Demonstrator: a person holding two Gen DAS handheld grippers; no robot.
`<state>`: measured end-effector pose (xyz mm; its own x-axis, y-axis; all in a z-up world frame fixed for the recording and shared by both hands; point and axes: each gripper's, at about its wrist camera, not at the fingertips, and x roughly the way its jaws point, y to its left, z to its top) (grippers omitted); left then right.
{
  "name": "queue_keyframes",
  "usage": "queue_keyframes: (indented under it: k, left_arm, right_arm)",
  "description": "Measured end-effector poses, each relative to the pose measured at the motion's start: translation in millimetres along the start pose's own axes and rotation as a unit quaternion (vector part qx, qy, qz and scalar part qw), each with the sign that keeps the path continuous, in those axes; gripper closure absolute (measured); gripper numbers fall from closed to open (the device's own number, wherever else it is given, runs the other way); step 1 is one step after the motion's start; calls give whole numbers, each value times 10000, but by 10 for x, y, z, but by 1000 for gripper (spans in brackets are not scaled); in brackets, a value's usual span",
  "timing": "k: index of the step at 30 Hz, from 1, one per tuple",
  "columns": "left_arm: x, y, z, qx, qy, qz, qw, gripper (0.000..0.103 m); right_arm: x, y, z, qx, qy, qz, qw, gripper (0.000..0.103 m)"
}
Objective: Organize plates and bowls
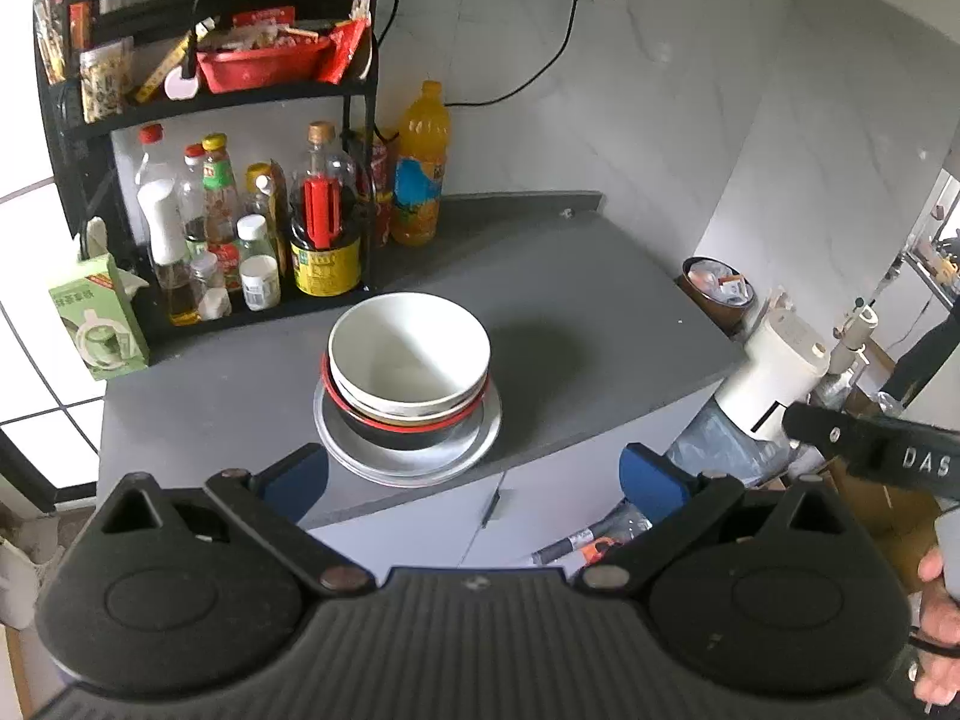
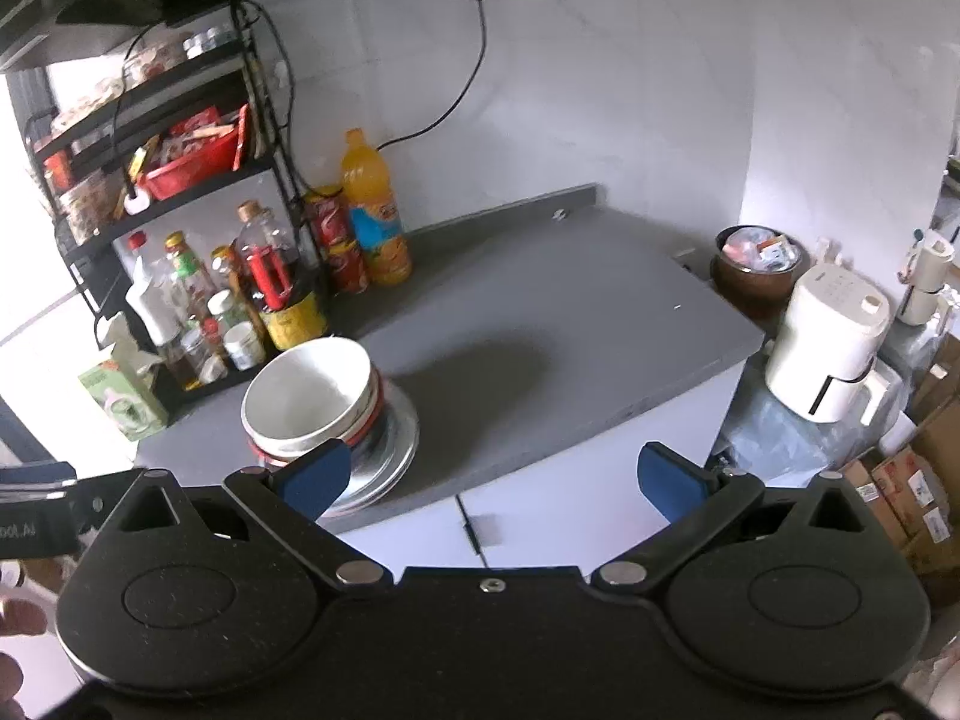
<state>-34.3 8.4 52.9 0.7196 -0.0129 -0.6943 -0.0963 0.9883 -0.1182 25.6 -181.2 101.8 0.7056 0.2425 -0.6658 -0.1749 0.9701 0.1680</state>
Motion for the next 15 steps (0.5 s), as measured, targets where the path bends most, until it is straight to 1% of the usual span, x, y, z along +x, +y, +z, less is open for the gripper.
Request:
queue_keyframes:
  k: [4,7,10,15]
  left_arm:
    - [47,38,-56,-150,111,-57,9998,1]
    - [98,54,-120,-133,210,65,9997,1]
    - [141,77,-166,-115,317,95,9994,1]
    - [152,97,-185,-58,312,-2,9995,1]
  right_arm:
    - [29,59,-38,-126,26,32,9999,0]
    - [43,51,-73,-63,24,47,10000,0]
    - [56,17,-116,-33,42,8,10000,0]
    - [110,15,-175,-95,158,-27,9998,0]
